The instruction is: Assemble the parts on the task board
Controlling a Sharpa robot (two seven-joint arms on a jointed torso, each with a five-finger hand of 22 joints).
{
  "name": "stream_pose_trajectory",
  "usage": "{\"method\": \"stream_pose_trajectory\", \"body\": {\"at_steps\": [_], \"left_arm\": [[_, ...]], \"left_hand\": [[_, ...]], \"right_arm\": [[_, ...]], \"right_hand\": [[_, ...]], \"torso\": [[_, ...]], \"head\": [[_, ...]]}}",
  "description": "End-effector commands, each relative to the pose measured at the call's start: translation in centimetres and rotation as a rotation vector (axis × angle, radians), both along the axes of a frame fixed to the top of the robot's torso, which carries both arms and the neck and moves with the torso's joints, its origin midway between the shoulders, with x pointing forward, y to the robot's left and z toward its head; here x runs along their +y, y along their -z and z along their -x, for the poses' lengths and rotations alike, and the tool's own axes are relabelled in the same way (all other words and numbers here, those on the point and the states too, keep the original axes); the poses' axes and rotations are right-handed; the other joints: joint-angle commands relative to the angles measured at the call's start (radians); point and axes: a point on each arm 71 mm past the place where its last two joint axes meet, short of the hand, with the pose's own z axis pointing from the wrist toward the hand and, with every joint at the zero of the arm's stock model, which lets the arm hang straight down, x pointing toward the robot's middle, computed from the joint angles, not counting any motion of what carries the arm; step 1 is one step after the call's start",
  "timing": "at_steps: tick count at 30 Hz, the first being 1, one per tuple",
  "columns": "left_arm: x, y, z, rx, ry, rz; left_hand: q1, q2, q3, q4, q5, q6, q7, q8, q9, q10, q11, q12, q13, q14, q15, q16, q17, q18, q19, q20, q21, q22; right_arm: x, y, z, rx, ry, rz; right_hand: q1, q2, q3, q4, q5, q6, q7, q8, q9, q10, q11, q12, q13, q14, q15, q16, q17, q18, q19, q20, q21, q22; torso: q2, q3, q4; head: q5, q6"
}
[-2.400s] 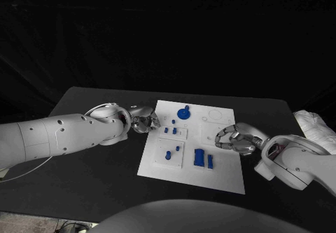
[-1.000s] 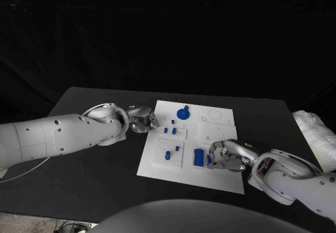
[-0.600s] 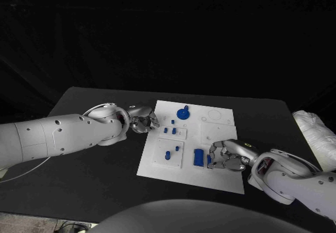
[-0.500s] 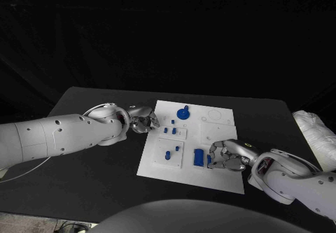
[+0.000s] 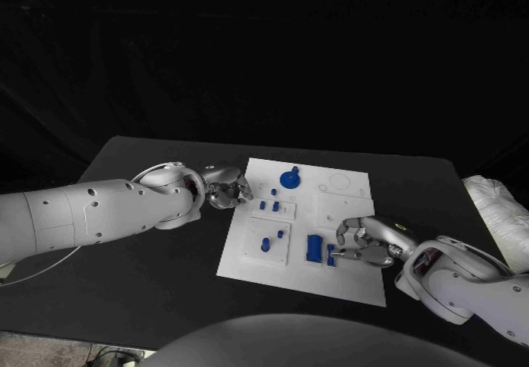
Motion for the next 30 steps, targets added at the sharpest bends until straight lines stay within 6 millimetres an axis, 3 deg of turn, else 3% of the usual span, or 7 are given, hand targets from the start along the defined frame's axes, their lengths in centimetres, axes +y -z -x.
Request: {"method": "stream_pose_trajectory", "body": {"at_steps": [1,8,15,18,24,27,30], "left_arm": [[-0.4,-1.1,0.2,-0.093,0.022,0.097],[-0.4,-3.3,0.7,-0.236,0.02,0.283],[-0.1,-4.5,0.4,-0.248,-0.05,0.579],[0.0,-4.6,0.2,-0.209,-0.076,0.688],[0.3,-4.4,0.0,-0.113,-0.098,0.796],[0.2,-3.8,-0.1,0.004,-0.106,0.843],[0.0,-3.4,-0.2,0.063,-0.109,0.867]], "left_hand": [[-0.008,-0.005,0.003,0.009,0.002,0.008,0.003,0.006,0.002,0.019,-0.001,0.0,0.001,0.0,-0.001,0.001,-0.002,0.008,-0.004,0.002,0.005,0.15],[-0.089,-0.013,-0.028,0.021,-0.016,0.046,0.007,0.027,0.012,0.093,0.0,0.02,0.006,-0.041,0.01,-0.023,-0.015,0.025,-0.054,0.009,-0.102,0.123],[-0.138,-0.02,-0.097,0.016,-0.009,0.061,0.014,0.041,0.016,0.137,0.031,0.037,0.054,-0.316,0.078,-0.105,-0.028,0.067,-0.452,0.056,-0.637,0.019],[-0.16,-0.019,-0.164,0.015,0.012,0.034,0.013,0.032,0.012,0.067,0.038,0.011,0.067,-0.506,0.105,-0.234,-0.089,0.047,-0.665,0.06,-0.76,-0.008],[-0.267,0.001,-0.397,0.016,0.054,-0.113,-0.023,-0.008,-0.015,-0.279,-0.026,-0.131,0.008,-0.886,0.054,-0.593,-0.303,0.027,-1.065,0.052,-1.042,-0.162],[-0.297,-0.028,-0.703,0.037,-0.052,-0.459,-0.146,-0.059,-0.054,-0.749,-0.157,-0.209,-0.044,-1.161,0.022,-0.985,-0.535,-0.017,-1.375,0.159,-1.101,-0.942],[-0.354,-0.08,-0.74,0.035,-0.094,-0.618,-0.179,-0.062,-0.065,-0.822,-0.2,-0.216,-0.054,-1.162,0.027,-0.987,-0.537,-0.014,-1.4,0.196,-1.107,-1.113]], "right_arm": [[-0.4,-2.0,-0.8,-0.059,0.056,-0.169],[-1.7,-5.3,-3.1,-0.016,0.142,-0.429],[-2.1,-6.5,-5.7,0.082,0.208,-0.715],[-2.2,-6.3,-6.3,0.149,0.211,-0.787],[-2.0,-6.0,-6.5,0.236,0.174,-0.846],[-1.6,-5.6,-6.4,0.26,0.151,-0.857],[-1.5,-5.3,-6.3,0.269,0.138,-0.855]], "right_hand": [[-0.028,0.005,-0.013,0.032,-0.01,0.014,-0.003,0.006,-0.011,0.104,-0.011,0.004,0.263,0.104,-0.009,0.003,0.263,-0.009,0.004,-0.001,-0.003,0.165],[-0.133,0.052,-0.081,0.123,0.042,0.073,0.009,-0.082,-0.136,-0.001,0.002,-0.095,0.169,-0.001,0.011,-0.127,0.097,0.034,-0.158,0.01,-0.255,0.097],[-0.139,0.128,-0.185,0.127,0.076,-0.027,0.138,-0.248,-0.332,-0.874,0.17,-0.817,-0.38,-0.761,0.191,-0.879,-0.545,0.034,-0.692,0.136,-0.933,-0.18],[-0.113,0.156,-0.262,0.133,0.066,-0.199,0.133,-0.344,-0.463,-1.129,0.198,-1.008,-0.592,-0.973,0.243,-1.171,-0.812,0.038,-0.872,0.216,-1.188,-0.444],[-0.091,0.158,-0.307,0.129,0.03,-0.418,-0.005,-0.505,-0.661,-1.44,0.07,-1.35,-1.003,-1.43,0.183,-1.528,-1.22,-0.01,-1.387,0.242,-1.229,-1.216],[-0.08,0.16,-0.325,0.132,0.034,-0.498,-0.135,-0.618,-0.853,-1.47,-0.06,-1.511,-1.245,-1.467,0.143,-1.567,-1.307,0.0,-1.404,0.233,-1.237,-1.307],[-0.078,0.154,-0.32,0.131,0.039,-0.531,-0.181,-0.664,-0.919,-1.466,-0.125,-1.567,-1.307,-1.467,0.112,-1.567,-1.307,0.009,-1.404,0.209,-1.237,-1.307]], "torso": [[-0.004,0.0006,0.0012],[-0.025,0.0009,0.008],[-0.069,-0.0065,0.0136],[-0.077,-0.0054,0.0183],[-0.079,-0.0013,0.0163],[-0.077,-0.0028,0.0166],[-0.078,-0.0038,0.0199]], "head": [[0.001,0.0],[-0.012,0.0],[-0.032,0.0],[-0.033,0.0],[-0.027,0.0],[-0.037,0.0],[-0.041,0.0]]}}
